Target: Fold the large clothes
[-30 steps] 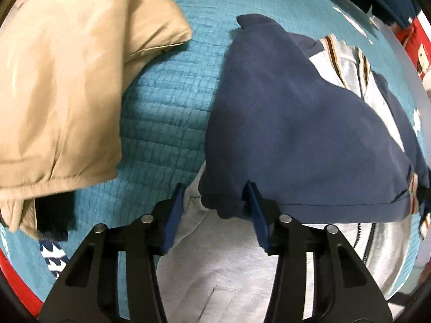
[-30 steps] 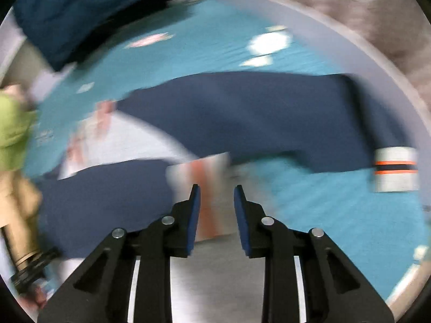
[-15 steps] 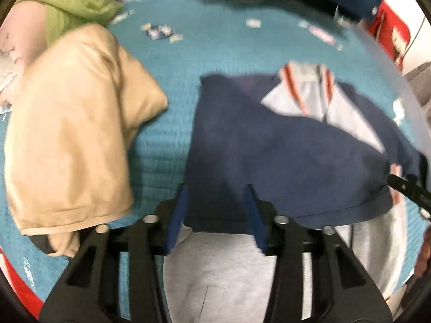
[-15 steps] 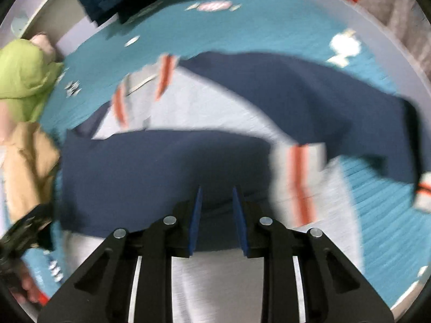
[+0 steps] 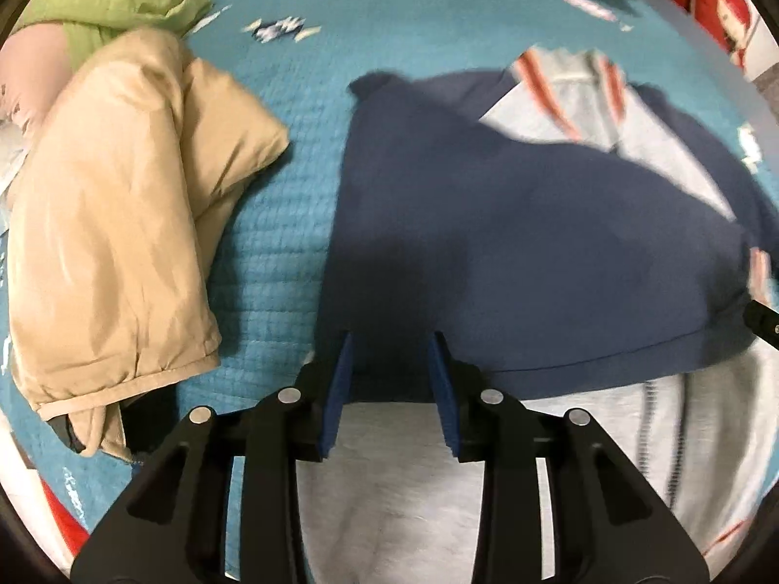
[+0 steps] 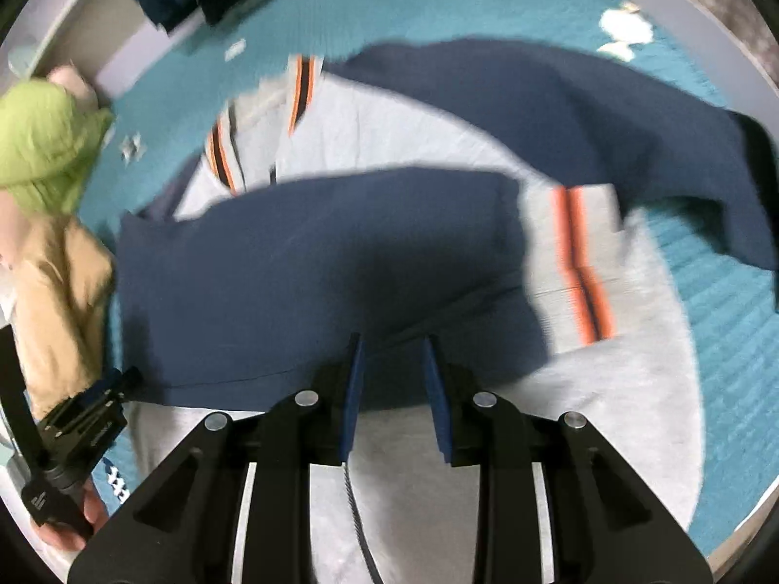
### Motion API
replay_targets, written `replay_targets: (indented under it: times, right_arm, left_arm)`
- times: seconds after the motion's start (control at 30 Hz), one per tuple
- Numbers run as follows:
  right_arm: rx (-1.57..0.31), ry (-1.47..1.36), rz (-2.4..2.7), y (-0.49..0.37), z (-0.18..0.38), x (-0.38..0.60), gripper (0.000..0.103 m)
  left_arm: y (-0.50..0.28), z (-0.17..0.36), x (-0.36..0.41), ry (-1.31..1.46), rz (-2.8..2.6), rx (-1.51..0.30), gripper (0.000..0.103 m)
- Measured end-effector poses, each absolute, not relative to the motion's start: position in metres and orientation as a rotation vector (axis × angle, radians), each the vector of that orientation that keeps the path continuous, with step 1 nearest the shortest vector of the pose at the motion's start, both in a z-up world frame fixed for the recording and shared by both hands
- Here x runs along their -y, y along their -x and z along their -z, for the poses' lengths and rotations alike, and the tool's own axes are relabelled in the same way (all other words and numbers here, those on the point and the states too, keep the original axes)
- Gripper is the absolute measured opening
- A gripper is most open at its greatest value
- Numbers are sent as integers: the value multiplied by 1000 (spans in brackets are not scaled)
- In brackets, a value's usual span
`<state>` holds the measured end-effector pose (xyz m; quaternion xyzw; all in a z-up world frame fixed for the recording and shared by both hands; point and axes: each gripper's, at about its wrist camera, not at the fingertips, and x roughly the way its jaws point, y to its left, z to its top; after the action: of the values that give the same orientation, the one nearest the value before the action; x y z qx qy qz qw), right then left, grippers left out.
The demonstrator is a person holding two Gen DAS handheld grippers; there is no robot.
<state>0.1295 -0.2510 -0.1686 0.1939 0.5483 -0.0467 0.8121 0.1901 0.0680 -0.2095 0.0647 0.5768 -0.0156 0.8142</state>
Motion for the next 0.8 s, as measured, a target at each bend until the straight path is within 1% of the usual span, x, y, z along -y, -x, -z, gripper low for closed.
replay_targets:
  times: [0.07,0.13,0.17,0.2,0.27,0.33,0.47,0.57,0.63,0.7,0.8]
  right_arm:
    - [-1134,-431,107,-121,157,262,25]
    - [-1083,-450,138,-111,144,274,48]
    - [-1057,-453,170,-107,140,279,74]
    - [-1017,-453,219,-99,134,289,86]
    - [-940,-455,306,-76,124,314,88]
    - [-942,-455,365,-69,124,332,91]
    - [-938,-457,492,-39,124,385,93]
    - [-957,-474,584,-25,134,422,93]
    - [-971,-549,623,-15,143,448,92]
    - [-932,-601,668,0,148,471,92]
    - [-973,-502,718,5,153,483,92]
  left_arm:
    - [-186,198,-58,-133,57,-1203,67]
    - [-186,183,-40,-110,105,-1141,73]
    - [-185,177,-32,-99,141,-1124,81]
    - [-184,172,-23,-88,185,-1114,85]
    - [-189,167,-5,-79,254,-1094,87]
    - [-190,163,15,-82,344,-1082,87]
    - [-189,160,59,-126,405,-1084,87]
    - [-198,163,85,-136,438,-1089,87]
    - [-205,165,101,-150,455,-1093,87]
    - [-212,169,119,-166,459,-1105,87]
    - [-217,174,133,-181,466,-1125,87]
